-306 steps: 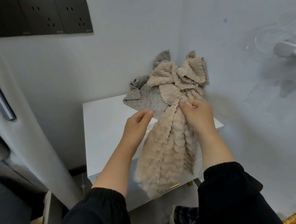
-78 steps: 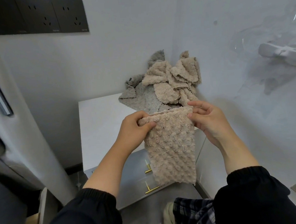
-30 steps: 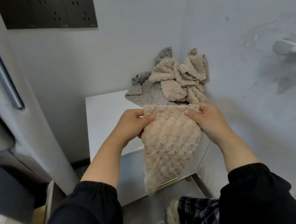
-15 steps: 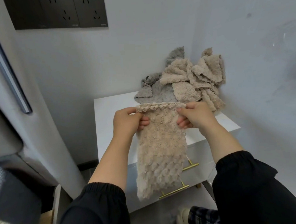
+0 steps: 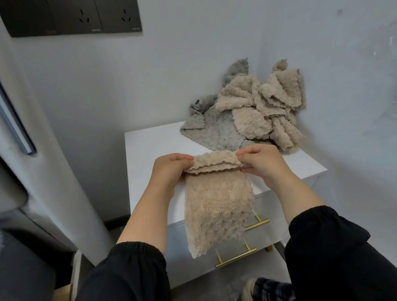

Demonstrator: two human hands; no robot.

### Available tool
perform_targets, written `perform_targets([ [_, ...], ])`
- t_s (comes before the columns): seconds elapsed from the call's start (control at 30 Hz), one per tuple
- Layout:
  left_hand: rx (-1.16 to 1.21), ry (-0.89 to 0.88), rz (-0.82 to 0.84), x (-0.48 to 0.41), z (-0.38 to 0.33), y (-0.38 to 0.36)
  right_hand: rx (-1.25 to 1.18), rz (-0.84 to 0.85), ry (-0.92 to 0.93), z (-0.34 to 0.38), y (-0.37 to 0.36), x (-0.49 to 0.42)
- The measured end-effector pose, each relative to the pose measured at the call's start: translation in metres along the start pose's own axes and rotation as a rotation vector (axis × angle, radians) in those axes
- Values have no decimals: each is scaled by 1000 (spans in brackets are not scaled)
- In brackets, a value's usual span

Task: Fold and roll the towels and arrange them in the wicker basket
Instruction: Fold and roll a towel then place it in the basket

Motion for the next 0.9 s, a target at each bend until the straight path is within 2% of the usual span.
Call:
perform_targets([
  [0.17, -182, -85, 24, 5, -6, 2, 141, 69, 7, -5, 1, 4],
  [0.27, -408, -181, 22, 8, -9, -1, 325, 52, 84, -5, 2, 8],
  [0.47, -757, -281, -85, 4, -4, -4, 589, 81, 190, -8, -8, 8],
  [0.57, -830, -336, -140, 2, -6, -4, 573, 50, 216, -5, -7, 6],
  [0.67, -887, -381, -110, 0, -6, -9, 546, 53, 227, -4, -9, 4],
  [0.83, -768, -375, 21, -2, -6, -13, 528, 169, 184, -4, -15, 4],
  [0.9, -759, -379, 11, -1, -8, -13, 531, 169, 190, -1, -16, 2],
])
Point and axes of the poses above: each hand's wrist, its own x-axis away from the middle knuckle, its own y-axis out of the back of the hand, z = x × y, the point moved 9 cm from there along -x, towards the middle knuckle, and after that the axes turned 9 degrees about -z, right-handed, at the moved point
